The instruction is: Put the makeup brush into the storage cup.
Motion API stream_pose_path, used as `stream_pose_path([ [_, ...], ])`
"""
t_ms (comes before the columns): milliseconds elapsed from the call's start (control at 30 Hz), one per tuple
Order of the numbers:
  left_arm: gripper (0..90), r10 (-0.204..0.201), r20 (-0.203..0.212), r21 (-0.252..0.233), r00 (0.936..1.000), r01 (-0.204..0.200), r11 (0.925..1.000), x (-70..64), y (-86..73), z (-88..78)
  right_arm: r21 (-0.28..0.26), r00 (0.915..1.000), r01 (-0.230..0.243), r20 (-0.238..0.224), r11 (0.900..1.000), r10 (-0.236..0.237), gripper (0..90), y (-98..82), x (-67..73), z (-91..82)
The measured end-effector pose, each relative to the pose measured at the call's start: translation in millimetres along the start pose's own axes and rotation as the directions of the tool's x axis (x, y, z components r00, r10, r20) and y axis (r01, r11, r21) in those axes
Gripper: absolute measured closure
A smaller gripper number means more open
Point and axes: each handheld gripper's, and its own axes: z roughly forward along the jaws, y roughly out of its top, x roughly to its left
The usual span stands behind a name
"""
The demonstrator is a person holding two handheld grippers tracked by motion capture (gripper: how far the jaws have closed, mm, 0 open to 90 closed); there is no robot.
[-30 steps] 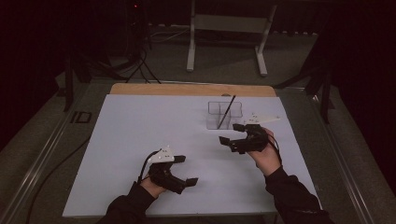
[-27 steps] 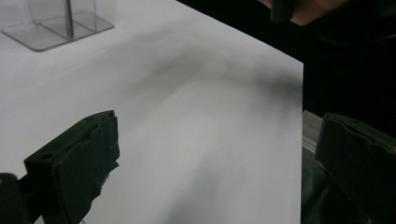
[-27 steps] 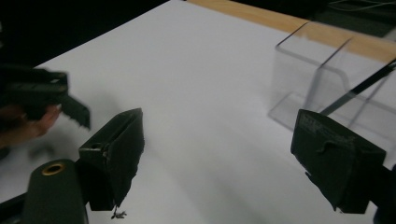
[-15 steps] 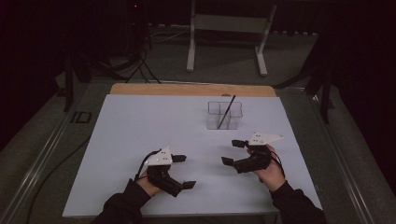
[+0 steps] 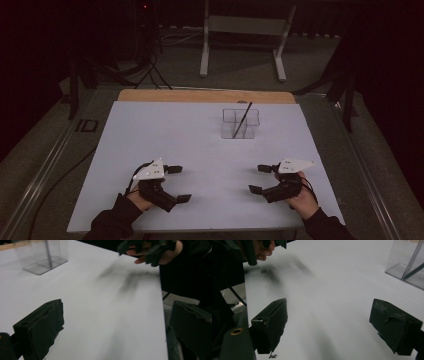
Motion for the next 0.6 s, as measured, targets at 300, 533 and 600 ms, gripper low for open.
stream_pose_path([
  [300, 1.1, 0.01, -0.037, 0.04, 0.9992, -0.009, 0.9992, 0.9, -20.0, -24.9, 0.007, 0.9999, 0.003, 0.016, 1.0, -0.003, 14.3, -12.8, 2.4, -11.4],
  [533, 1.1, 0.003, -0.073, 0.057, 0.9973, 0.001, 0.9984, 0.4, -30.4, -42.1, 0.037, 0.9996, -0.003, 0.029, 0.999, 0.002, 14.1, -23.3, 0.3, -16.1],
  [600, 1.1, 0.001, -0.083, 0.07, 0.9966, 0.005, 0.9976, 0.9, -33.4, -47.6, 0.044, 0.9993, 0.0, 0.037, 0.999, -0.002, 14.1, -26.8, 0.3, -18.6],
])
